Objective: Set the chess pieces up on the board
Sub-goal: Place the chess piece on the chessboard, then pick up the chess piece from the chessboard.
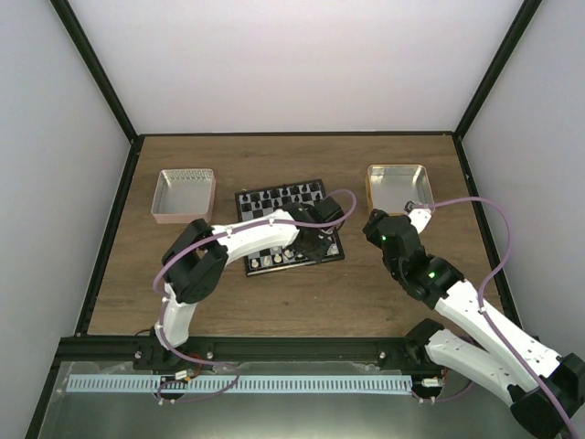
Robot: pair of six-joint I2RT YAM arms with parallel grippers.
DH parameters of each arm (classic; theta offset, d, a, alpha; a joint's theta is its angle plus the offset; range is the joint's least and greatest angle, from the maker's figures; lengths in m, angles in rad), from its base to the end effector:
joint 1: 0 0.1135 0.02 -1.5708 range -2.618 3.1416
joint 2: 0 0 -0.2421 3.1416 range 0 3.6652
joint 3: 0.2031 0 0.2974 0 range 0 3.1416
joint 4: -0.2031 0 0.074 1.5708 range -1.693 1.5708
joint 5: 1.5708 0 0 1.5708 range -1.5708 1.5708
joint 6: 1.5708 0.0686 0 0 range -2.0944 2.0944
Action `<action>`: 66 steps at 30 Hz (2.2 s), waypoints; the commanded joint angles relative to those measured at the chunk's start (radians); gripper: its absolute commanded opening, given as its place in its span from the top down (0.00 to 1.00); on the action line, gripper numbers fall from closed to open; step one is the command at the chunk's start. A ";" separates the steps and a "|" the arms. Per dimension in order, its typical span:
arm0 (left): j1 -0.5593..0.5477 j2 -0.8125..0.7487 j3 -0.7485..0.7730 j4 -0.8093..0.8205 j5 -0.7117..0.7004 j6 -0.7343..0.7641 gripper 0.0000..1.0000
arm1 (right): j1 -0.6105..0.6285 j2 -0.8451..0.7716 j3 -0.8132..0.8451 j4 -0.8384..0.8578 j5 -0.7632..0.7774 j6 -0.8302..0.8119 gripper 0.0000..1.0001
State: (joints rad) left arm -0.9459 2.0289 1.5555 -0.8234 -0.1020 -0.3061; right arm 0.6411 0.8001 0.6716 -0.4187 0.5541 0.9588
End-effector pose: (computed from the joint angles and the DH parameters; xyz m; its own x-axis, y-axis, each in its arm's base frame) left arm 0.2702 -0.3626 0.1143 -0.7753 0.5624 -0.2875 0.5842 0.8115 0.0119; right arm 0.2307 0.1271 0.2405 -0.3611 0.5990 -0.7147 0.2560 0.8006 0.5417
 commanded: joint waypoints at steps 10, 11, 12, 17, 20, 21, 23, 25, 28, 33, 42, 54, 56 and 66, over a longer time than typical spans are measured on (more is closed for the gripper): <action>0.027 0.005 -0.020 0.023 0.049 0.007 0.81 | -0.001 0.001 -0.003 0.013 0.016 0.002 0.33; 0.027 -0.003 -0.020 0.021 0.053 0.008 0.81 | -0.001 0.001 -0.003 0.014 0.016 0.002 0.33; 0.027 -0.008 -0.020 0.019 0.057 0.010 0.80 | -0.001 0.001 -0.004 0.013 0.016 0.001 0.34; 0.027 -0.030 -0.017 0.024 0.067 0.013 0.81 | -0.001 0.001 -0.005 0.014 0.011 0.004 0.33; 0.027 -0.028 -0.015 0.022 0.062 0.013 0.81 | -0.001 0.001 -0.005 0.014 0.010 0.006 0.34; 0.029 -0.027 -0.015 0.019 0.058 0.013 0.81 | -0.001 0.001 -0.006 0.012 0.010 0.007 0.33; 0.029 -0.028 -0.015 0.010 0.047 0.013 0.76 | -0.001 -0.002 -0.005 0.011 0.010 0.006 0.34; 0.029 -0.035 -0.014 0.006 0.040 0.013 0.71 | -0.001 -0.005 -0.004 0.010 0.011 0.005 0.33; 0.033 -0.057 -0.007 0.002 0.039 0.012 0.69 | -0.001 -0.008 -0.005 0.009 0.012 0.005 0.34; 0.043 -0.107 0.011 0.007 0.059 -0.001 0.69 | -0.001 -0.008 -0.005 0.011 0.007 0.007 0.33; 0.123 -0.188 -0.028 0.044 0.036 -0.042 0.63 | -0.001 -0.011 -0.009 0.012 0.006 0.008 0.33; 0.319 -0.151 -0.131 0.108 0.060 -0.064 0.56 | -0.001 -0.015 -0.022 0.027 -0.010 0.010 0.33; 0.334 -0.134 -0.124 0.115 0.068 -0.067 0.56 | -0.001 -0.014 -0.026 0.029 -0.013 0.009 0.33; 0.356 -0.047 -0.103 0.122 0.065 -0.056 0.62 | -0.001 -0.019 -0.031 0.035 -0.014 0.006 0.33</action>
State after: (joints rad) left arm -0.5968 1.9553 1.4307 -0.7185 -0.0353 -0.3637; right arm 0.6411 0.7933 0.6453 -0.3981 0.5236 0.9588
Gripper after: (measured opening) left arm 0.397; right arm 0.666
